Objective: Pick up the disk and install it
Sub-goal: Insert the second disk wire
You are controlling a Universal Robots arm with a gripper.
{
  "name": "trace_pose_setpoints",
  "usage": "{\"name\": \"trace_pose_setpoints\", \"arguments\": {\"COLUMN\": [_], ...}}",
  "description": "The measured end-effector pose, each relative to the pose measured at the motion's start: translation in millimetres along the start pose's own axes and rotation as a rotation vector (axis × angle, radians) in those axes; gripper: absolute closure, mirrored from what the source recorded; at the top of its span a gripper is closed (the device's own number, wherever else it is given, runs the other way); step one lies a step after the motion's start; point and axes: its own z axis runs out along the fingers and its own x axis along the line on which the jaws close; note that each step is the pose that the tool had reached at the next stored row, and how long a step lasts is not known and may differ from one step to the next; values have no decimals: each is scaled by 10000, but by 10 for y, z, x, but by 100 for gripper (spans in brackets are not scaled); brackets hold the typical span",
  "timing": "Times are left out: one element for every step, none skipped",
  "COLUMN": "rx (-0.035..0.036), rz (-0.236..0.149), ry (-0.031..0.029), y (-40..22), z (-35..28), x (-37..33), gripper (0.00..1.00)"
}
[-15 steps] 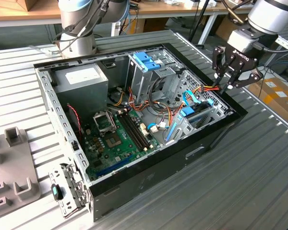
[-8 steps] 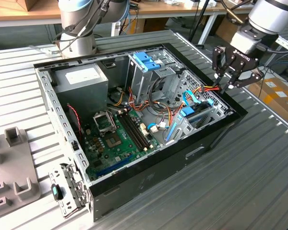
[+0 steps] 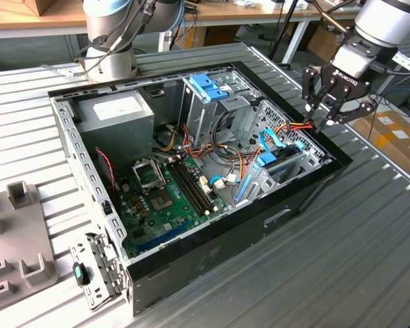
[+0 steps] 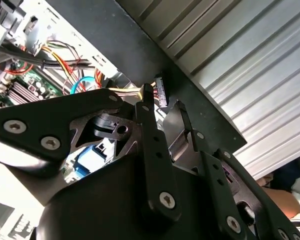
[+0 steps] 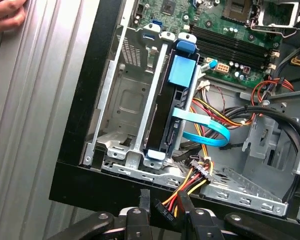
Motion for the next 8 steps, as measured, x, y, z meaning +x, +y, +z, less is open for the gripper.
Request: {"name": "trace_pose_setpoints", "arguments": {"rx": [-8,-15,-20,-24,-28,-32,-38,-41], "rz": [-356,-628,-842,-1005,-1228,-1403,-1625,-1801], "ry": [-2,-4,-5,-8,-11,-12,-14,-16], "y": [0,0,0,0,0,0,0,0], "z": [0,0,-1,0,0,0,0,0], "x": [0,0,0,0,0,0,0,0], "gripper": [64,64,64,64,64,64,64,64]}}
